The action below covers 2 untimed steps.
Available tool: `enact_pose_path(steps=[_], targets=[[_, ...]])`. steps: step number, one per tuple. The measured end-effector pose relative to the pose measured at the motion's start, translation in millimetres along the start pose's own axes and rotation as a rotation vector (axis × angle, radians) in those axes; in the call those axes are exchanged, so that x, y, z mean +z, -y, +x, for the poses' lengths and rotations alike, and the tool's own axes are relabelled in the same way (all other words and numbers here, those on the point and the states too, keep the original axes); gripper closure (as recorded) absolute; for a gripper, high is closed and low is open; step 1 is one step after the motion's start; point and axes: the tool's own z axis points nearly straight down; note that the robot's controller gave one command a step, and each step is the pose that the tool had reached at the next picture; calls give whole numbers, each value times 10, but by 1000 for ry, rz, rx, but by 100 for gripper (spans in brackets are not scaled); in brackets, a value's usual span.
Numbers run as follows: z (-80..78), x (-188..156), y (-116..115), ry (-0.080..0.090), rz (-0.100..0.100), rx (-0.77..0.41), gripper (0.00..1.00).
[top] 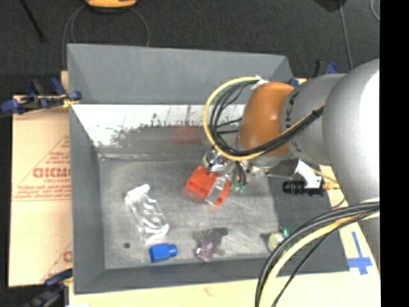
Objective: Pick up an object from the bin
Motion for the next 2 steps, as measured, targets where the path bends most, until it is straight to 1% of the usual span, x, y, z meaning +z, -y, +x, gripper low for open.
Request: enact_pose_path(steps=[1, 2], targets=[[-26, -234, -2, -8, 4, -5, 100], [-55, -689, -4, -6, 2, -9, 100]])
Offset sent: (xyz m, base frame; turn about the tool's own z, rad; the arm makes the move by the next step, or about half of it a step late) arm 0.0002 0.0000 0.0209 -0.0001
